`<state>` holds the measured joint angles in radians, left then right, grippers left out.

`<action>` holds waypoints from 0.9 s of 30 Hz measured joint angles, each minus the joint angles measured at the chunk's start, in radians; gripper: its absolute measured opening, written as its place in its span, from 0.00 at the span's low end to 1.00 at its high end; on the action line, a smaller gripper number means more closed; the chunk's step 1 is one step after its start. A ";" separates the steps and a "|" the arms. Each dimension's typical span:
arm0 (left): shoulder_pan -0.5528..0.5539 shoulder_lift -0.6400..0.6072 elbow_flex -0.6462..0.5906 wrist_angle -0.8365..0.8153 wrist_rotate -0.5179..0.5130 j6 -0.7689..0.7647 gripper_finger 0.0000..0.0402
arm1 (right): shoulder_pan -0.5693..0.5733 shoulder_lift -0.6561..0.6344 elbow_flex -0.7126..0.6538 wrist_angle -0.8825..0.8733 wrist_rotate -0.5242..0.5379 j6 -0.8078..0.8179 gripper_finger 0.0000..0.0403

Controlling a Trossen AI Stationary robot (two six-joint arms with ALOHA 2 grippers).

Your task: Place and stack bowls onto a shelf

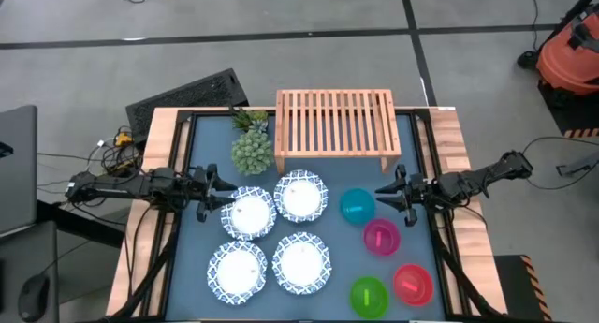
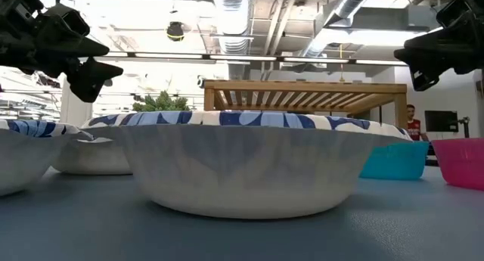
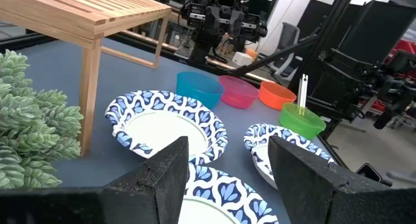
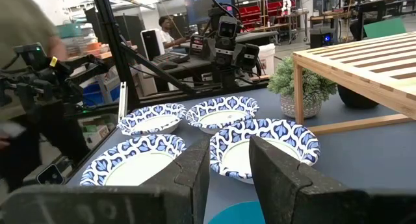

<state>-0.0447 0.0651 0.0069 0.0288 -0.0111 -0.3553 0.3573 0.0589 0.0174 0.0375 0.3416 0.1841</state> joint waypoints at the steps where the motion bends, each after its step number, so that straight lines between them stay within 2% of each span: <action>1: 0.000 0.000 0.000 0.000 0.000 0.000 0.49 | 0.000 0.000 0.000 0.000 0.000 0.000 0.33; 19: 0.000 0.000 0.000 0.000 -0.001 0.000 0.49 | 0.000 0.000 0.000 0.000 0.000 0.000 0.33; 22: 0.000 0.000 0.000 0.009 -0.045 -0.006 0.49 | 0.000 0.000 0.000 0.000 0.000 0.000 0.33; 27: 0.001 0.000 0.000 0.012 -0.057 -0.130 0.49 | 0.000 0.000 0.000 0.000 0.000 0.000 0.33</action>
<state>-0.0441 0.0654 0.0071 0.0405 -0.0680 -0.4857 0.3576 0.0589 0.0177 0.0376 0.3416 0.1841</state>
